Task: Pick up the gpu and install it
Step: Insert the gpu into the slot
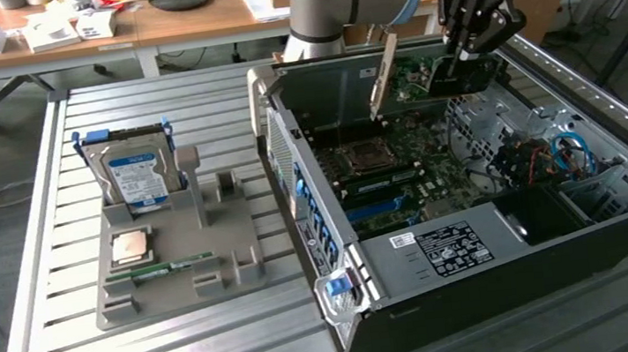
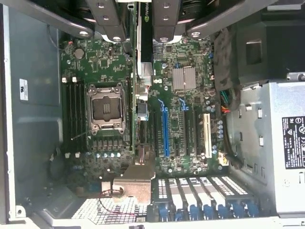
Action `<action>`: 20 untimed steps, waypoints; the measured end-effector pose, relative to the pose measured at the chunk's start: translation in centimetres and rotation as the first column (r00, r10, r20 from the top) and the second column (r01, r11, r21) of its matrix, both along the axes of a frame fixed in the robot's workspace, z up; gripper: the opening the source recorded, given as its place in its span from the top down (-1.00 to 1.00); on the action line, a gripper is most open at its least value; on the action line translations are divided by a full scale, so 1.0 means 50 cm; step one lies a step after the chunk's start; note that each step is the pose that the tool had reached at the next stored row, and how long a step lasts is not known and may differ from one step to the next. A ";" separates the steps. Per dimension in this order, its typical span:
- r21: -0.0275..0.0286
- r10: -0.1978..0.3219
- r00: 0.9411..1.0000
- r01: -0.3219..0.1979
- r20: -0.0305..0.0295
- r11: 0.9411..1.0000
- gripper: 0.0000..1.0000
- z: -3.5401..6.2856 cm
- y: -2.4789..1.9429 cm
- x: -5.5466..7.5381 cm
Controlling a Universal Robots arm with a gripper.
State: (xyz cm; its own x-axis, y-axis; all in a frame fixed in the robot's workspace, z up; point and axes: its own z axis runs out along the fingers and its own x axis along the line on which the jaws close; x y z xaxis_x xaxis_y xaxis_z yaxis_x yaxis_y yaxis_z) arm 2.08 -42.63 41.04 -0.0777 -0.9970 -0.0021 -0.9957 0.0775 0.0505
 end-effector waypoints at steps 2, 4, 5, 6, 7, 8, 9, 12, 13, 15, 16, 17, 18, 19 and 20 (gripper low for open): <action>0.000 0.000 1.000 0.000 0.007 1.000 0.48 0.000 0.0001 -0.002; 0.000 0.001 1.000 -0.001 0.024 1.000 0.48 -0.001 0.0001 -0.006; 0.000 0.002 0.999 -0.002 0.032 1.000 0.48 -0.002 0.0001 -0.008; 0.000 0.002 0.999 -0.002 0.039 1.000 0.48 -0.003 0.0001 -0.010; 0.000 0.003 0.999 -0.003 0.043 1.000 0.48 -0.003 0.0001 -0.012; 0.000 0.003 0.999 -0.003 0.047 1.000 0.48 -0.004 0.0001 -0.014; 0.000 0.003 0.999 -0.003 0.047 1.000 0.48 -0.005 0.0001 -0.016; 0.000 0.003 0.999 -0.003 0.047 1.000 0.48 -0.008 0.0002 -0.020; 0.000 0.003 0.999 -0.003 0.047 1.000 0.48 -0.010 0.0002 -0.021; 0.000 0.003 0.999 -0.003 0.047 1.000 0.48 -0.012 0.0002 -0.021; 0.000 0.003 0.999 -0.003 0.047 1.000 0.48 -0.012 0.0002 -0.021; 0.000 0.003 0.999 -0.003 0.047 1.000 0.48 -0.012 0.0001 -0.021; 0.000 0.003 0.999 -0.003 0.047 1.000 0.48 -0.012 0.0001 -0.021; 0.000 0.003 0.999 -0.003 0.047 1.000 0.48 -0.012 0.0001 -0.022; 0.000 0.003 0.999 -0.003 0.048 1.000 0.48 -0.013 0.0002 -0.022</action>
State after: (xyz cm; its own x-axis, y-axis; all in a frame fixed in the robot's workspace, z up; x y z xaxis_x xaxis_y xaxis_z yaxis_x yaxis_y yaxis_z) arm 1.01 -42.62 40.40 -0.0747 -0.9972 -0.0059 -0.9972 0.0747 0.0031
